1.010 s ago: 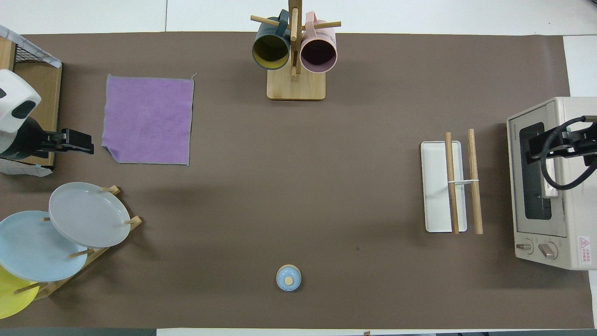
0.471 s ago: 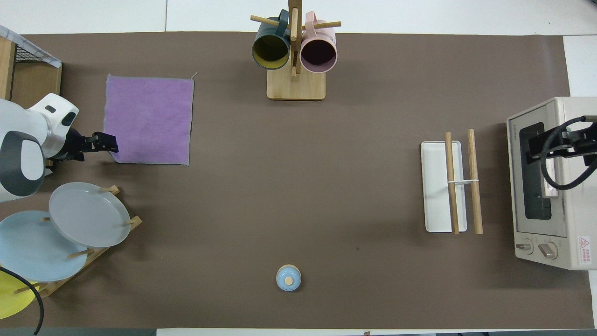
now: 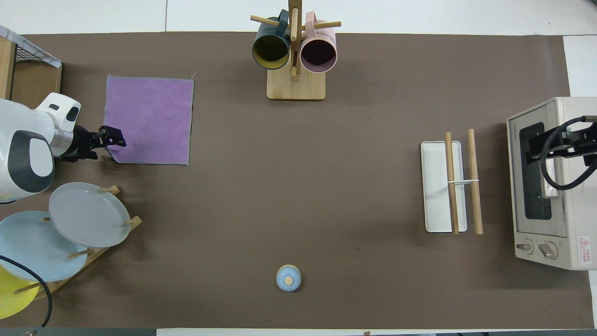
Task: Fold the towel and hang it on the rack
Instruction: 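Grasp the purple towel's edge with the left gripper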
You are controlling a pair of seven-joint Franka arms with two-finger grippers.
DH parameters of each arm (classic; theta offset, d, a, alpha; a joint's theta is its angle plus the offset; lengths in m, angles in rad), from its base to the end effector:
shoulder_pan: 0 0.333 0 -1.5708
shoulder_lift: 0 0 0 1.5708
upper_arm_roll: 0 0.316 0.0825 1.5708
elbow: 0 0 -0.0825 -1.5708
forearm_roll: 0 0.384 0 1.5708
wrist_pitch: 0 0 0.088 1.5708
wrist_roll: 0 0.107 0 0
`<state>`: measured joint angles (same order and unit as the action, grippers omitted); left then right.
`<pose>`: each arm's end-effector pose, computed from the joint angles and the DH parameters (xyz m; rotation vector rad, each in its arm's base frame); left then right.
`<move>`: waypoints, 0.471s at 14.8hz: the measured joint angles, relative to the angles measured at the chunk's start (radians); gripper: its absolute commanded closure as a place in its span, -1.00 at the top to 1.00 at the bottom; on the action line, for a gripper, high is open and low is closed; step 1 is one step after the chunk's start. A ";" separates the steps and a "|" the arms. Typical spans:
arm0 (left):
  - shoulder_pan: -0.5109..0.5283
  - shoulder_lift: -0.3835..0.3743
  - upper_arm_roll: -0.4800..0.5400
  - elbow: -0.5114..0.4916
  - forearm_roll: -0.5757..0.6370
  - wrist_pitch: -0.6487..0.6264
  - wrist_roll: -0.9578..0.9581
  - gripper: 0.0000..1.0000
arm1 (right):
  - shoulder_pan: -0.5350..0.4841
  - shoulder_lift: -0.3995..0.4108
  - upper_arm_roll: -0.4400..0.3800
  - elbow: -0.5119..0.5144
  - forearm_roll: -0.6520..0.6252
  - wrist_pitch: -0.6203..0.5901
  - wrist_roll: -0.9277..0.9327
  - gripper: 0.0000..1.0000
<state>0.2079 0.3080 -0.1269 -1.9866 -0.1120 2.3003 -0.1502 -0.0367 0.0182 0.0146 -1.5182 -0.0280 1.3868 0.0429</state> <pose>0.6035 0.0494 0.3118 2.9827 0.4686 0.0041 0.5400 -0.0154 0.6242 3.1020 -0.1056 -0.2321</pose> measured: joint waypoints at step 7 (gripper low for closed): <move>0.011 0.029 0.004 0.040 0.000 0.000 -0.002 0.60 | 0.000 0.000 0.000 0.000 0.000 0.000 0.000 1.00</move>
<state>0.2187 0.3368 -0.1228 -1.9468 -0.1121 2.3004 -0.1518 -0.0367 0.0182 0.0147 -1.5182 -0.0280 1.3868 0.0429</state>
